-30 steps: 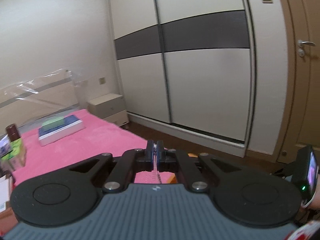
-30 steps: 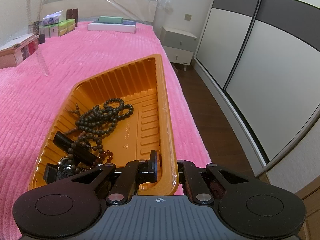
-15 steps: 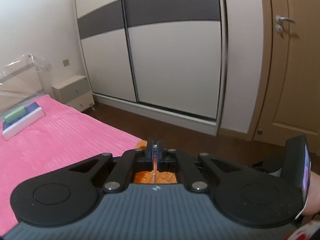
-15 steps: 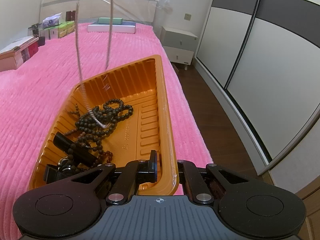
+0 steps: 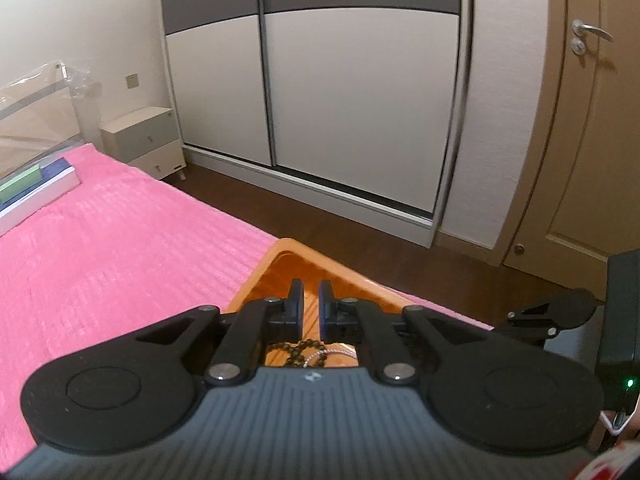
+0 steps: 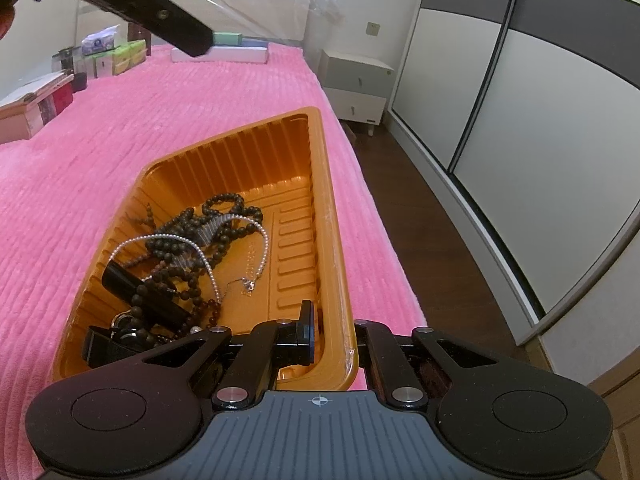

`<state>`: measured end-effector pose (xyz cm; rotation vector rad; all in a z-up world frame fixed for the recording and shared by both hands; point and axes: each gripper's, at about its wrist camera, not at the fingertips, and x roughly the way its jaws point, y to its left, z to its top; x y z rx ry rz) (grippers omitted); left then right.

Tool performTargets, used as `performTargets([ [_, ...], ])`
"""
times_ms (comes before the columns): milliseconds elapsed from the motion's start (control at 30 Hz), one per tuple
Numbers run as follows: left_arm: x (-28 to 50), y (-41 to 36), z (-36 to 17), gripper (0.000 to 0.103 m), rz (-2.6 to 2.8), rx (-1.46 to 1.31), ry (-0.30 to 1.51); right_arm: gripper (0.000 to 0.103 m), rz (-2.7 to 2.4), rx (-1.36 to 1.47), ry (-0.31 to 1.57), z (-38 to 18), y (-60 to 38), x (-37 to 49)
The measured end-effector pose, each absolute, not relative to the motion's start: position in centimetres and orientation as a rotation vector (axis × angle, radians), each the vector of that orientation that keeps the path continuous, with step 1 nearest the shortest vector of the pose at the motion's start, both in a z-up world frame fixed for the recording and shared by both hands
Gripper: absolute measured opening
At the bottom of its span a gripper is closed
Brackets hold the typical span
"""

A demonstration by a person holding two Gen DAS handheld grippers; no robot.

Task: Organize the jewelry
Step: 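Lift the pearl strand with the left tool and lower it into the tray, then open the left tool and set the tray down with the right tool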

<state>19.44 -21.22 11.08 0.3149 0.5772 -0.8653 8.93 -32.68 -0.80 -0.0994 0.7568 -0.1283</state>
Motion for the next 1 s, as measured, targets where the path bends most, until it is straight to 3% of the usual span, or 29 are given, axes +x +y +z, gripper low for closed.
performTargets([
  [267,19.1,-16.5,10.8,0.021,-0.775,0.232,0.571,0.006,-0.114,-0.066,0.765,-1.0,-33.5,9.3],
  [467,17.3,-12.2,8.5,0.035,-0.633,0.196,0.598,0.006,-0.097,0.103,0.799,-2.3,-36.3,9.8],
  [533,16.7,-10.8,7.7,0.036,-0.585,0.164,0.619,0.006,-0.090,0.153,0.808,-2.8,-37.2,9.9],
  [600,16.0,-9.3,6.9,0.042,-0.546,0.131,0.637,0.006,-0.079,0.220,0.809,-3.3,-38.3,9.8],
  [733,14.3,-6.9,5.8,0.069,-0.461,0.072,0.653,0.006,-0.045,0.397,0.777,-4.4,-40.4,9.5],
  [800,13.6,-5.8,5.3,0.073,-0.423,0.035,0.661,0.006,-0.024,0.495,0.756,-4.9,-41.5,9.1],
  [833,13.2,-5.3,5.0,0.075,-0.405,0.022,0.669,0.014,-0.014,0.543,0.740,-5.0,-41.9,8.7],
  [933,11.9,-4.0,4.1,0.086,-0.360,-0.021,0.687,0.073,-0.027,0.656,0.668,-5.1,-42.8,7.2],
  [1000,11.2,-3.2,3.7,0.089,-0.335,-0.046,0.695,0.075,-0.049,0.688,0.627,-4.9,-43.2,6.1],
])
